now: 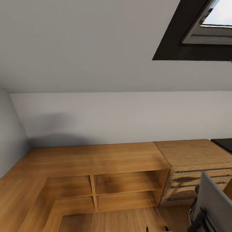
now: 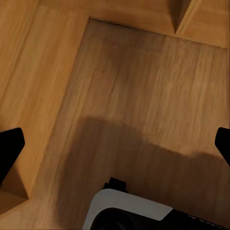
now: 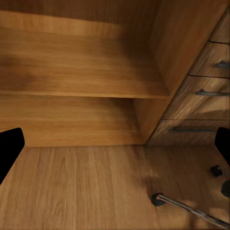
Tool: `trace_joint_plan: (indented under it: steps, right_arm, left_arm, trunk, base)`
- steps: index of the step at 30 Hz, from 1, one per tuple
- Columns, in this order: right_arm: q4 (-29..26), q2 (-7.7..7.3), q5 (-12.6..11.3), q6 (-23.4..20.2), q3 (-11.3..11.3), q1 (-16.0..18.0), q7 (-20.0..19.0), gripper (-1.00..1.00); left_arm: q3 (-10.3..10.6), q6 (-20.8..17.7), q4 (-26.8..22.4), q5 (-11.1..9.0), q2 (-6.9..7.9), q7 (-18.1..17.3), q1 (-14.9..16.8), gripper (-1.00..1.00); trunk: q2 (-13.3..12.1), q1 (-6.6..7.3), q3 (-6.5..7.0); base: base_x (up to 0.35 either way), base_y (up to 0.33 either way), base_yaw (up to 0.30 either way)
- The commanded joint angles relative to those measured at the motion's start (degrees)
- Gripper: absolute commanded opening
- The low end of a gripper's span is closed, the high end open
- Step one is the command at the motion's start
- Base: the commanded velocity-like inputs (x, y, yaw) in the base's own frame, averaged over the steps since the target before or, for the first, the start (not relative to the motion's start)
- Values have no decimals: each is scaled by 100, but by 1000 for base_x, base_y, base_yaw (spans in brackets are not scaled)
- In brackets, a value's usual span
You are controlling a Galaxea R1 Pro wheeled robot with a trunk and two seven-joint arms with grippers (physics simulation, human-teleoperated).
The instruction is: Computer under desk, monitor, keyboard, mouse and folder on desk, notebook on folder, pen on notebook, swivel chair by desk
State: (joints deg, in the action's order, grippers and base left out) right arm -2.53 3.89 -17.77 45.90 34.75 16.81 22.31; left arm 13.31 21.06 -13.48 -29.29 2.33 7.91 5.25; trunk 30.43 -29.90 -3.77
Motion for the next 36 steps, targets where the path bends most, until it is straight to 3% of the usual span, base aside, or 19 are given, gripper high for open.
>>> trace_joint_plan:
  steps: [1,21,26,36]
  right_arm:
    - [7,5,-21,8,50,7,32,100]
    - [7,4,-22,15,50,7,20,100]
    - [129,226,-9,22,42,7,19,100]
    - [208,260,-3,34,38,7,19,100]
  left_arm:
    - [49,12,-5,-16,4,44,2,100]
    - [42,-23,14,-12,10,44,2,100]
    - [40,11,305,-10,5,44,2,100]
    - [73,24,337,23,-21,44,2,100]
  trunk:
    - [10,-5,-12]
    - [10,-5,-13]
    - [10,-5,-13]
    - [10,-5,-13]
  base:
    - [251,178,-287]
    - [41,88,-298]
    - [1,4,-300]
    - [-67,68,-300]
